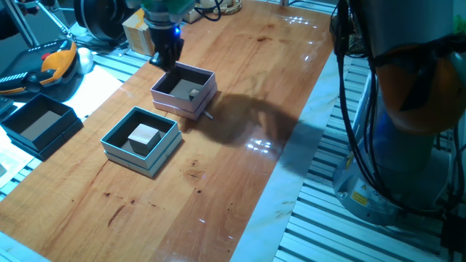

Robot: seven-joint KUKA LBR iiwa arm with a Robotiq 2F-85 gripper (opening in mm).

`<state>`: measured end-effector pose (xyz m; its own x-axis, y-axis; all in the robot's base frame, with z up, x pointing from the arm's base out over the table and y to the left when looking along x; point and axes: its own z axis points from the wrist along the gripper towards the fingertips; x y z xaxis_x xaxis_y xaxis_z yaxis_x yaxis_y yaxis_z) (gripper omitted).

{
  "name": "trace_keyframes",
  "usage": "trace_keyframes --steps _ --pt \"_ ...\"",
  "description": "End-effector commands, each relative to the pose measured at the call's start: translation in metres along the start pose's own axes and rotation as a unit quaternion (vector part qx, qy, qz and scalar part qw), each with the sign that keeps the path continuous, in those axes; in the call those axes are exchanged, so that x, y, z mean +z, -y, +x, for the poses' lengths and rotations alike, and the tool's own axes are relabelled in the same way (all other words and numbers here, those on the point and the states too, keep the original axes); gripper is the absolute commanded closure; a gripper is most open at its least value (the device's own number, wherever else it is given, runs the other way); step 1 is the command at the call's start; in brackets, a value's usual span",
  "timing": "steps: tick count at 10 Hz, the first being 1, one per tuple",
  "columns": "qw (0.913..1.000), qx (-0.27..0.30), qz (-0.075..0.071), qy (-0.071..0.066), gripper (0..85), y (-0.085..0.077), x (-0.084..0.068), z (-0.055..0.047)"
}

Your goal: Move an object from one box to another

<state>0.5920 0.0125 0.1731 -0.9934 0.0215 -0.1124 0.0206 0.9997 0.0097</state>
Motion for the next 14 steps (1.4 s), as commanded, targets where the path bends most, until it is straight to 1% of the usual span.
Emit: trace_keyframes --steps 1,2,3,4,5,6,8,9,10,11,12,13,14 --pt "0.9999 -0.005 0.008 0.008 85.0 -0.016 0.001 0.001" --pt "0.9996 -0.017 0.018 0.014 85.0 -0.025 0.003 0.002" --pt "0.9994 -0.024 0.019 0.017 85.0 -0.033 0.008 0.005" --pt "0.9992 -0.032 0.015 0.018 85.0 -0.039 0.013 0.008" --pt "0.9991 -0.039 0.006 0.017 85.0 -0.042 0.019 0.01" --pt "0.9988 -0.047 0.001 0.012 85.0 -0.045 0.022 0.011" --pt "0.9987 -0.051 -0.001 0.003 85.0 -0.049 0.024 0.013" --pt "0.9986 -0.053 -0.003 -0.001 85.0 -0.049 0.024 0.013" --pt "0.9984 -0.057 0.0 -0.005 85.0 -0.049 0.024 0.013" --pt "0.9976 -0.069 -0.002 -0.01 85.0 -0.049 0.024 0.013" --pt "0.9964 -0.081 -0.014 -0.016 85.0 -0.049 0.024 0.013" --pt "0.9951 -0.096 -0.019 -0.018 85.0 -0.049 0.024 0.013" --pt "0.9936 -0.11 -0.018 -0.015 85.0 -0.049 0.024 0.013"
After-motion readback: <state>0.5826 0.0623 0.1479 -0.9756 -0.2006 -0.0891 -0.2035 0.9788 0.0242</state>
